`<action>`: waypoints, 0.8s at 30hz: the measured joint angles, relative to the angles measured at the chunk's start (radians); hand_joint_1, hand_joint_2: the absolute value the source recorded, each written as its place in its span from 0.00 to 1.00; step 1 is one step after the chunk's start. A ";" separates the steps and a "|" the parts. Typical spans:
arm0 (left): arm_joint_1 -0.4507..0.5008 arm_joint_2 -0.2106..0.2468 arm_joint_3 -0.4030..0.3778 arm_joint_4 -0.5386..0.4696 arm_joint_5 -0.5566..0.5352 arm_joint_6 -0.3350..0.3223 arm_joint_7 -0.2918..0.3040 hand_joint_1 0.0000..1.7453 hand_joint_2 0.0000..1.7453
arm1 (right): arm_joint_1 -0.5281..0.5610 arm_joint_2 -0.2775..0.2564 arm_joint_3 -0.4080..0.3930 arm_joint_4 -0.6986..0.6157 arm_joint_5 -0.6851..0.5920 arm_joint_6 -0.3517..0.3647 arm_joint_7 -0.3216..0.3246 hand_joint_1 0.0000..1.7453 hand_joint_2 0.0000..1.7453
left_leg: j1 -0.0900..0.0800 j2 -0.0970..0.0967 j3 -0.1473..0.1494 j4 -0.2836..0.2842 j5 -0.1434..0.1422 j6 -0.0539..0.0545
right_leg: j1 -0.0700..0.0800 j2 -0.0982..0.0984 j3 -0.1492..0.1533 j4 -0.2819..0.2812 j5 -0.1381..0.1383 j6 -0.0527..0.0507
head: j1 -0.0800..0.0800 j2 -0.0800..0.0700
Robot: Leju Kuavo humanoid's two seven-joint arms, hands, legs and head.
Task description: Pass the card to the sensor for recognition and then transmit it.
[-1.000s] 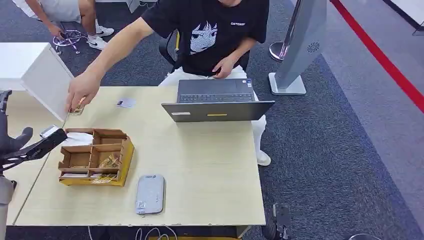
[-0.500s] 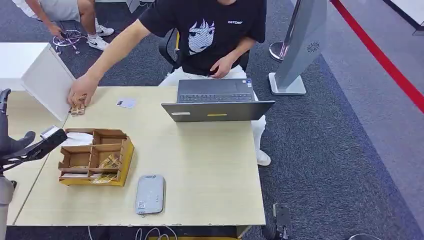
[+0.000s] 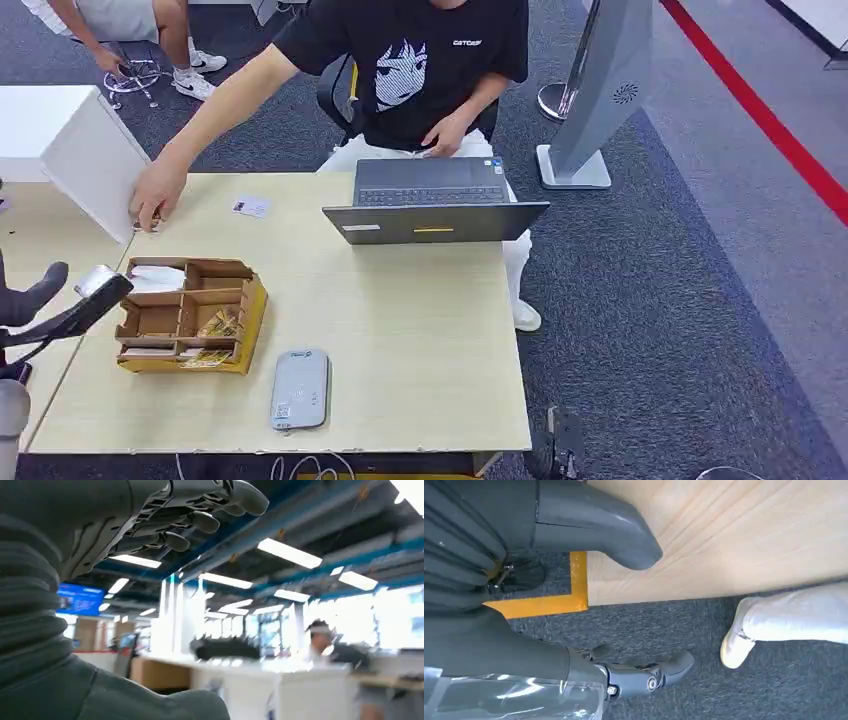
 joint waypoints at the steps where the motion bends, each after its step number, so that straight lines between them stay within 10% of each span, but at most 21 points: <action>1: 0.064 -0.013 0.011 -0.063 0.016 0.070 -0.039 0.00 1.00 | 0.003 0.000 -0.002 0.000 -0.014 -0.003 -0.002 0.00 1.00 | -0.001 0.001 0.001 0.000 -0.001 0.000 | 0.000 0.001 0.000 0.000 -0.001 0.001 | 0.000 0.000; 10: 0.504 -0.177 0.128 -0.456 0.069 0.333 -0.186 0.00 1.00 | 0.054 -0.011 -0.064 -0.016 -0.047 -0.004 -0.008 0.00 1.00 | -0.002 -0.002 0.001 0.000 -0.008 0.004 | -0.001 -0.002 0.003 -0.002 -0.009 0.007 | 0.001 0.000; 24: 0.610 -0.256 0.203 -0.560 0.099 0.367 -0.219 0.00 1.00 | 0.066 -0.014 -0.104 -0.027 -0.047 -0.002 -0.008 0.00 1.00 | -0.001 -0.005 0.004 0.000 -0.007 0.005 | -0.001 -0.005 0.006 -0.002 -0.009 0.006 | 0.001 0.000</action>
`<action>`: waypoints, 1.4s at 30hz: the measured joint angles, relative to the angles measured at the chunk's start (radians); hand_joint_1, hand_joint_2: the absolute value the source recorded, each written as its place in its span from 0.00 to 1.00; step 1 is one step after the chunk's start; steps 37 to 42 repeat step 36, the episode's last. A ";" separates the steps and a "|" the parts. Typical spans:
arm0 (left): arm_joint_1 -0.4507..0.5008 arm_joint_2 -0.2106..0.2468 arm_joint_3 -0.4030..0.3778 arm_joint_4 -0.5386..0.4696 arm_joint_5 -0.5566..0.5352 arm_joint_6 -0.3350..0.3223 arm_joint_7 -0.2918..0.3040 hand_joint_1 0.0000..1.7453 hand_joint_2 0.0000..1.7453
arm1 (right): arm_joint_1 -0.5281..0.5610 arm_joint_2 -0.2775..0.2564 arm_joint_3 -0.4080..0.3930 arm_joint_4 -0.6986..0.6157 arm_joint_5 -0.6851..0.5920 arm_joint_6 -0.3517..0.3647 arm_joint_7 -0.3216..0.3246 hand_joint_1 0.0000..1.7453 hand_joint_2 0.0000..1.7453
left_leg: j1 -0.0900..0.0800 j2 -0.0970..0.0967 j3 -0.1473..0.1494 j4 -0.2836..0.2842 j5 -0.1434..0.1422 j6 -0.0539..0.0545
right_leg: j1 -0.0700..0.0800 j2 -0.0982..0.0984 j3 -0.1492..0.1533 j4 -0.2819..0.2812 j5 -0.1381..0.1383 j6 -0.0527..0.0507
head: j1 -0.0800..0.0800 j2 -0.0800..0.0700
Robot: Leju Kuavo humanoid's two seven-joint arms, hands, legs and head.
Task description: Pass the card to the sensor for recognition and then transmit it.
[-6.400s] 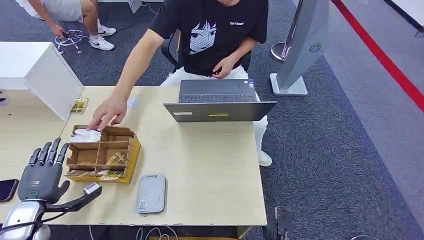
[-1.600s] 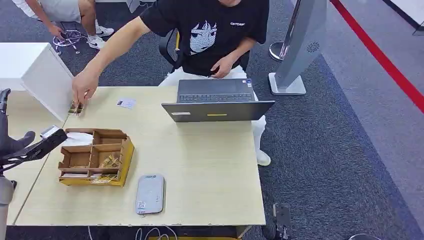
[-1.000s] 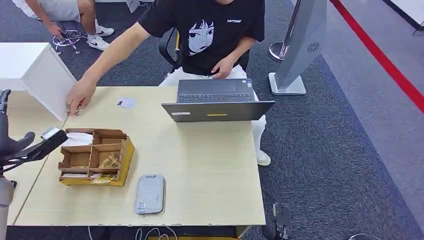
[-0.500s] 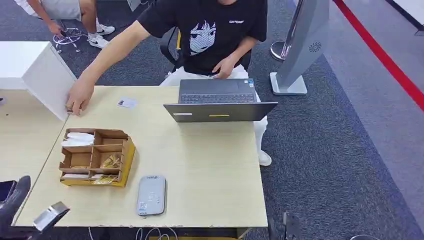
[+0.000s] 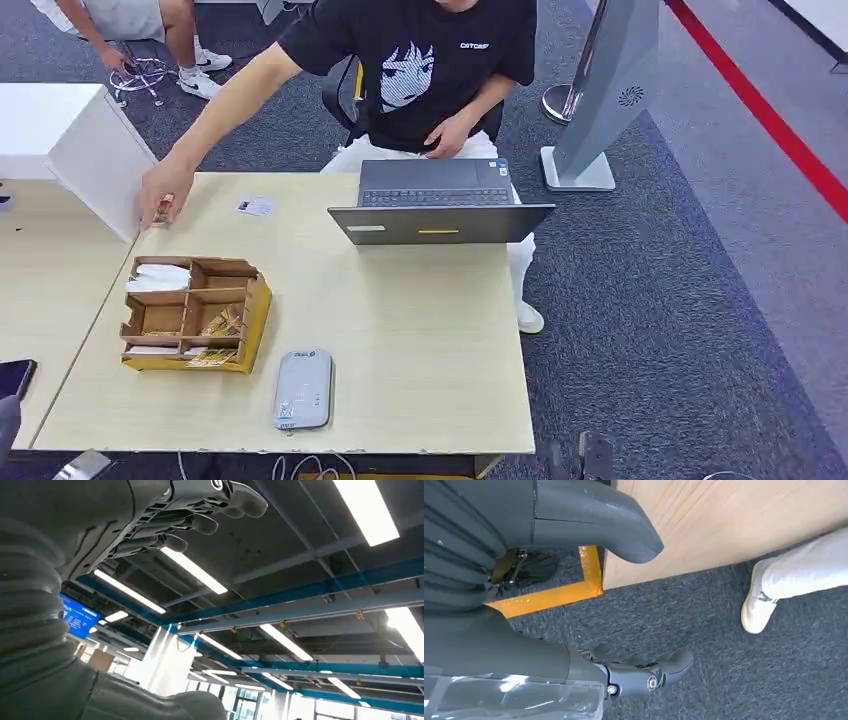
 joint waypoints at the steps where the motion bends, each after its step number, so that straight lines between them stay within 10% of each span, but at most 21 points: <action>1: 0.006 -0.005 0.006 -0.003 0.007 0.007 -0.011 0.00 1.00 | 0.002 0.000 -0.004 0.000 0.001 -0.002 0.000 0.00 1.00 | 0.000 0.000 0.000 0.000 0.000 0.000 | 0.000 0.000 0.000 0.000 0.000 0.000 | 0.000 0.000; 10: 0.022 -0.104 0.042 -0.024 0.253 -0.005 -0.132 0.00 1.00 | 0.008 0.000 -0.055 -0.008 0.010 0.028 0.006 0.00 1.00 | -0.001 -0.002 -0.001 0.000 -0.001 0.000 | 0.000 -0.002 0.001 0.000 0.000 0.000 | 0.000 0.000; 14: 0.000 -0.254 0.239 0.075 0.570 -0.288 -0.261 0.00 1.00 | 0.031 0.000 -0.157 -0.013 -0.037 0.193 0.027 0.00 1.00 | -0.003 -0.002 0.002 0.000 -0.002 0.003 | -0.002 -0.003 0.004 0.000 -0.003 0.003 | -0.001 0.000; 18: -0.042 -0.342 0.480 0.291 0.465 -0.409 -0.311 0.00 1.00 | 0.051 0.000 -0.261 -0.014 0.005 0.232 0.021 0.00 1.00 | -0.002 -0.002 0.004 0.000 -0.003 0.002 | -0.002 -0.002 0.004 0.000 -0.004 0.002 | -0.002 0.000; 24: -0.080 -0.404 0.631 0.468 0.428 -0.417 -0.319 0.00 1.00 | 0.055 0.000 -0.355 -0.014 0.018 0.251 0.023 0.00 1.00 | -0.003 -0.002 0.004 0.000 -0.004 0.003 | -0.002 -0.003 0.006 0.000 -0.005 0.003 | -0.002 0.000; 42: -0.099 -0.428 0.684 0.556 0.445 -0.484 -0.275 0.00 1.00 | 0.054 0.001 -0.409 -0.017 0.027 0.281 0.036 0.00 1.00 | -0.004 -0.002 0.005 0.000 -0.004 0.004 | -0.003 -0.004 0.007 0.000 -0.005 0.003 | -0.002 0.000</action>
